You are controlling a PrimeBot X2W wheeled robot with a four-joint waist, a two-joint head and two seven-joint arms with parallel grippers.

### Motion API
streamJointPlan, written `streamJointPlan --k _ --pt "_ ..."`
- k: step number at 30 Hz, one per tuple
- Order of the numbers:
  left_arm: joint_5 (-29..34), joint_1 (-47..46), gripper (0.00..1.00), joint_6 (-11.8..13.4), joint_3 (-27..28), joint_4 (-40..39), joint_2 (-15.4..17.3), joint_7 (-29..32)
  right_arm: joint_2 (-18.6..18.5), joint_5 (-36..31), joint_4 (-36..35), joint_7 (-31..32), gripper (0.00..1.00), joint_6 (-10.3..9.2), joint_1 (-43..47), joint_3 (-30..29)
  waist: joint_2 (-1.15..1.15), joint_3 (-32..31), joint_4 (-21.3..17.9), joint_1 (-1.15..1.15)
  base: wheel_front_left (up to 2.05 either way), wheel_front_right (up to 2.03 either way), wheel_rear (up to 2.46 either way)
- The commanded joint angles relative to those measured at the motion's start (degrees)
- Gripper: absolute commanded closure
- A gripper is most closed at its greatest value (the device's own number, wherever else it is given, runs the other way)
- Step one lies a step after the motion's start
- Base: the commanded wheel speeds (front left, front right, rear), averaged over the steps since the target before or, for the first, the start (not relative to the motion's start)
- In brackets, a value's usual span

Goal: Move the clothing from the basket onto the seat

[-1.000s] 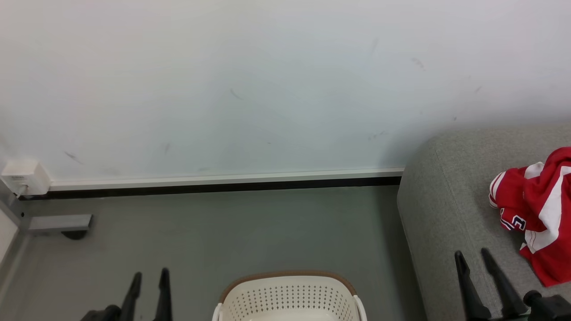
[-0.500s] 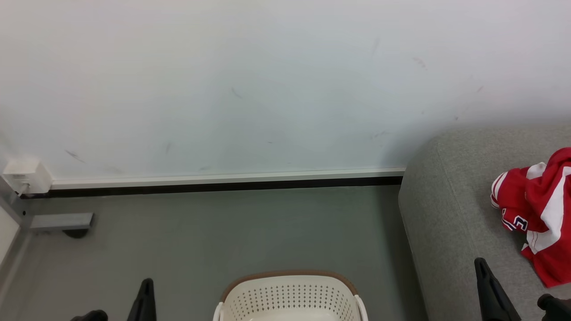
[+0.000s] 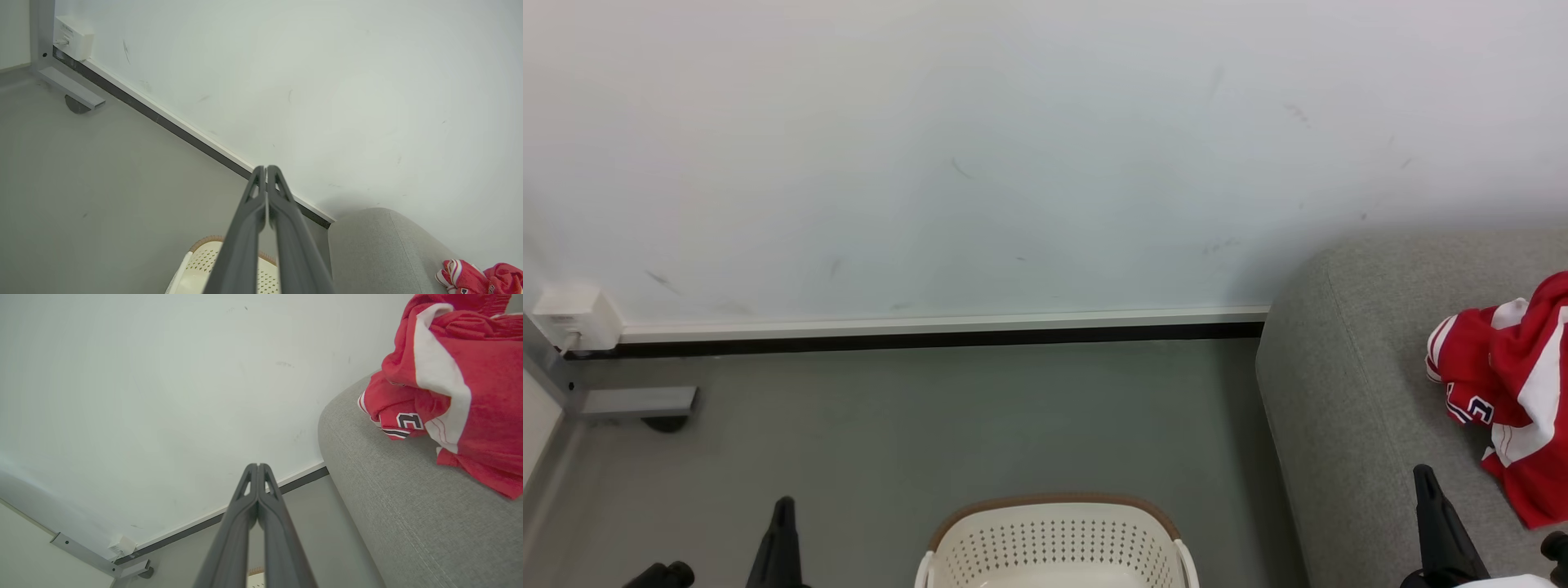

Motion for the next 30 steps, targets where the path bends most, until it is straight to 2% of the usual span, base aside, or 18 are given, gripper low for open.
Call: streamJointPlan --k 1,30 --pt "-2.49 -1.63 1.00 -0.14 0.34 -1.09 0.28 0.54 -0.09 2.39 -0.49 0.51 1.00 -0.03 -1.97 -0.67 0.00 0.02 0.04 0.00 0.00 0.00 0.00" --pt "-23.45 -3.42 1.00 -0.54 1.72 -2.92 0.42 6.10 0.69 21.59 0.12 5.41 1.00 -0.06 -3.83 -3.60 0.00 0.36 0.78 0.00 0.00 0.00 0.00"
